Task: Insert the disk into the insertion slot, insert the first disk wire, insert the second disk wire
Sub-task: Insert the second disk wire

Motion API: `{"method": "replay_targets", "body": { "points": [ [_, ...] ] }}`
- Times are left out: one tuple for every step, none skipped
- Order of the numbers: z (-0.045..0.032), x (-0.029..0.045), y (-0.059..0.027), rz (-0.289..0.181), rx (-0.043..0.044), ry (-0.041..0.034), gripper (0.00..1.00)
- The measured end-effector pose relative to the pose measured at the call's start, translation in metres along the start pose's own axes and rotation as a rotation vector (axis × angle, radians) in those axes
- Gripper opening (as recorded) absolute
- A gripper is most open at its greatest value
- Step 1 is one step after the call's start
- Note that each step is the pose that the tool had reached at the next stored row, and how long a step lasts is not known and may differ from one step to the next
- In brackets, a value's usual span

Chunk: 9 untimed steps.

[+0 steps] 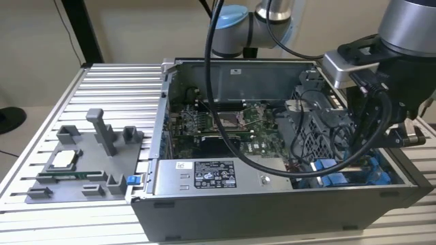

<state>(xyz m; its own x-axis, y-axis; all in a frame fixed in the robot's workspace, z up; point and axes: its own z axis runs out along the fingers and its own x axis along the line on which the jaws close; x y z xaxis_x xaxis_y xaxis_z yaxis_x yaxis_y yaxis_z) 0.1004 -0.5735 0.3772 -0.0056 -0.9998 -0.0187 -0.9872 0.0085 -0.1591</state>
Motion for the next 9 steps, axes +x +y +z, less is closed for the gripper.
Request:
{"method": "replay_targets", "body": {
  "points": [
    [0.0002, -0.0002, 0.0009, 0.000, 0.0020, 0.0002, 0.00],
    [0.0003, -0.0004, 0.0017, 0.000, 0.0037, 0.0000, 0.00],
    [0.0003, -0.0005, 0.0025, 0.000, 0.0059, 0.0002, 0.00],
    [0.0004, -0.0005, 0.0032, 0.000, 0.0080, 0.0002, 0.00],
    [0.0004, -0.0006, 0.0039, 0.000, 0.0100, 0.0003, 0.00],
    [0.0004, -0.0006, 0.0044, 0.000, 0.0111, 0.0002, 0.00],
    [0.0004, -0.0006, 0.0045, 0.000, 0.0112, 0.0003, 0.00],
    [0.0004, -0.0006, 0.0044, 0.000, 0.0112, 0.0004, 0.00],
    [0.0005, -0.0006, 0.0045, 0.000, 0.0112, 0.0003, 0.00]
  ]
}}
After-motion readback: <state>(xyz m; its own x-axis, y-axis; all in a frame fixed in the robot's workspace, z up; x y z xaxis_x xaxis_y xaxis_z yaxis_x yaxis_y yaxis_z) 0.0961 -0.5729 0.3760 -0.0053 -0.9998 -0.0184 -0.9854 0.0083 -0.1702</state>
